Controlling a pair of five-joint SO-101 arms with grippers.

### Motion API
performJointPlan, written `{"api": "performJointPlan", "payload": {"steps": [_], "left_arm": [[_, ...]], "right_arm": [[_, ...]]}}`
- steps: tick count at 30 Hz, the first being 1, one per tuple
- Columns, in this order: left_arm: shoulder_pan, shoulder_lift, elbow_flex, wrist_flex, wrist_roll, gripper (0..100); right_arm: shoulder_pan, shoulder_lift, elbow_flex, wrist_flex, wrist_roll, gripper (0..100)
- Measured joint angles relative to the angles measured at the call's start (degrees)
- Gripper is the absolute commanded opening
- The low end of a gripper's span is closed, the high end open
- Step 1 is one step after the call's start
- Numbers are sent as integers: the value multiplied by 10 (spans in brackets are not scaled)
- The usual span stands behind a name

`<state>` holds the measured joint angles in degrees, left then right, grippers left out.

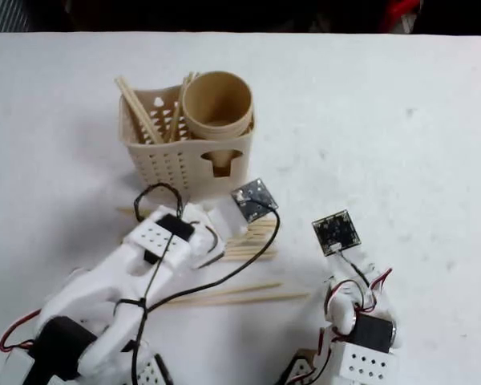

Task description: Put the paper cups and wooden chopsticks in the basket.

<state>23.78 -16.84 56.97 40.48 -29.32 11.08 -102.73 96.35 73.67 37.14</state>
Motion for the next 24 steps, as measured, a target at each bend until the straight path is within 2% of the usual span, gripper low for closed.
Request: {"api": "performJointPlan", "payload": {"steps": [15, 20, 24], "left_arm": [[0, 0, 0, -12, 0, 81], [0, 0, 0, -13, 3, 146], [0, 0, 0, -13, 18, 140]], "right_arm": [[0, 0, 0, 0, 0, 33], [0, 0, 0, 0, 0, 33], [0, 0, 0, 0, 0, 33]]}}
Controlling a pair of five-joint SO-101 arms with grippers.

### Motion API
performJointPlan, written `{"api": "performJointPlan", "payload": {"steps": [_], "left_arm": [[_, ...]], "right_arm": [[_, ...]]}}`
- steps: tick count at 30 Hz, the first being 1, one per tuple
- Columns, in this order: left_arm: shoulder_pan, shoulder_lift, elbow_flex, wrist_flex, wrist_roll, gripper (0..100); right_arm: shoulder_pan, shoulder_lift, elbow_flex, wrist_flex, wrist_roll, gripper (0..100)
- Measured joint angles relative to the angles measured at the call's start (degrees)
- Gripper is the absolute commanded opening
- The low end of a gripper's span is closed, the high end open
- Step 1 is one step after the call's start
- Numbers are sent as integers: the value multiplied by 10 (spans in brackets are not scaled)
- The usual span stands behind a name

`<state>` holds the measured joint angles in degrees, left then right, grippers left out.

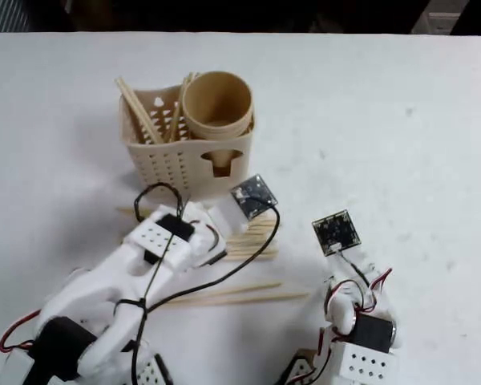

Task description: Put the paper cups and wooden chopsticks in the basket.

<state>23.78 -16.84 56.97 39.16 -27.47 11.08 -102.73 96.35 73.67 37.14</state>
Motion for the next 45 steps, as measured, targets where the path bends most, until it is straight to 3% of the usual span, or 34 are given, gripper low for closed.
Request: {"api": "performJointPlan", "payload": {"steps": [25, 32, 45], "left_arm": [[-3, 38, -9, -23, 4, 138], [-3, 39, -14, -23, 4, 30], [-3, 32, -33, 1, 4, 21]], "right_arm": [[0, 0, 0, 0, 0, 33], [0, 0, 0, 0, 0, 33], [0, 0, 0, 0, 0, 33]]}}
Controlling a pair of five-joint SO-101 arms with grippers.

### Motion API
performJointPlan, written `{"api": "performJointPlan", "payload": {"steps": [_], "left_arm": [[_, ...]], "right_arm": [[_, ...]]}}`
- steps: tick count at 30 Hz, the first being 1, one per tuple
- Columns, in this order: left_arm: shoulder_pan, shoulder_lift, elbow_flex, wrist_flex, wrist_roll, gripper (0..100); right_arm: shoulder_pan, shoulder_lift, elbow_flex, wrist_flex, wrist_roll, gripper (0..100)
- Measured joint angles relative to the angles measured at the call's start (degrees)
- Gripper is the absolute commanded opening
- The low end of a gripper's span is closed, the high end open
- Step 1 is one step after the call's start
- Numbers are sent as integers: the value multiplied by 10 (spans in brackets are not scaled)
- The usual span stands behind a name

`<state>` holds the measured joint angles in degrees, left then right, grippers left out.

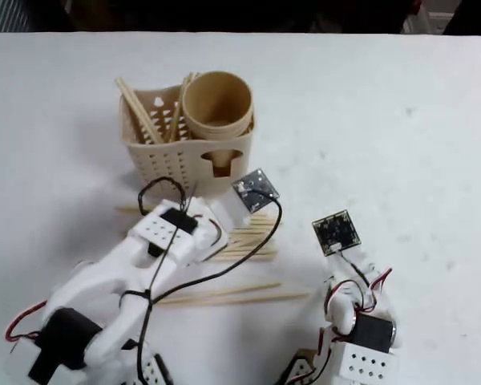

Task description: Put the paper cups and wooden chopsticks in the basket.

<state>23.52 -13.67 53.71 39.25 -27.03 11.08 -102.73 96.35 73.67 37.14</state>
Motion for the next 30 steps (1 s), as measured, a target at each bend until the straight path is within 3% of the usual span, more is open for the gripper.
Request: {"api": "performJointPlan", "payload": {"steps": [5, 11, 21, 27, 30], "left_arm": [[0, -63, 0, 42, 0, 24], [-3, -109, 0, 76, 0, 127], [-33, 75, -83, 59, 0, 112], [-34, 110, -105, 57, 1, 107], [-34, 110, -105, 57, 1, 38]], "right_arm": [[0, 0, 0, 0, 0, 33], [0, 0, 0, 0, 0, 33], [0, 0, 0, 0, 0, 33], [0, 0, 0, 0, 0, 33], [0, 0, 0, 0, 0, 33]]}}
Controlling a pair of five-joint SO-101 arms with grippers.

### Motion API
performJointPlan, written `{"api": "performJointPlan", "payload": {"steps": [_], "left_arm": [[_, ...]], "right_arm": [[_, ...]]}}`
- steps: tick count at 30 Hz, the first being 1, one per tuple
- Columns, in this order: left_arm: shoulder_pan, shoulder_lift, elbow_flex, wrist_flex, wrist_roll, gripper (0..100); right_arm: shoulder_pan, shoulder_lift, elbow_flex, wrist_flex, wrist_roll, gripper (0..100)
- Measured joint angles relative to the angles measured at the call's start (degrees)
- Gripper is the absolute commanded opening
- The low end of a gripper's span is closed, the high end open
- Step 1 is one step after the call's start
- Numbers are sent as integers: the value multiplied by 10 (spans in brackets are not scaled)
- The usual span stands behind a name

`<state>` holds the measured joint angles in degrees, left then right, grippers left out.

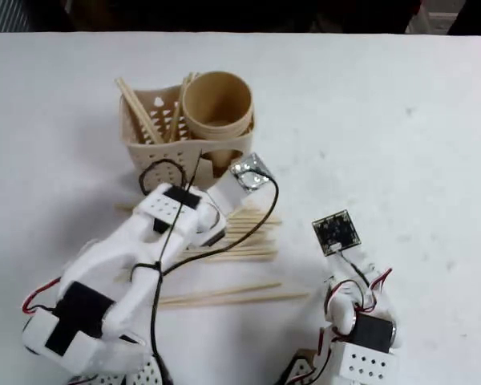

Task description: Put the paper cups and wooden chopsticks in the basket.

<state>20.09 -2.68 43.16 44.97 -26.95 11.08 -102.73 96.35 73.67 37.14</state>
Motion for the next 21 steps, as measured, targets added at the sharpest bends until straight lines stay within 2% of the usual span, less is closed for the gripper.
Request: {"api": "performJointPlan", "payload": {"steps": [12, 21], "left_arm": [[2, -15, -5, 31, 0, 22], [7, -169, 55, 65, 0, 24]], "right_arm": [[1, 0, 0, 0, 0, 33], [1, 0, 0, 0, 0, 33]]}}
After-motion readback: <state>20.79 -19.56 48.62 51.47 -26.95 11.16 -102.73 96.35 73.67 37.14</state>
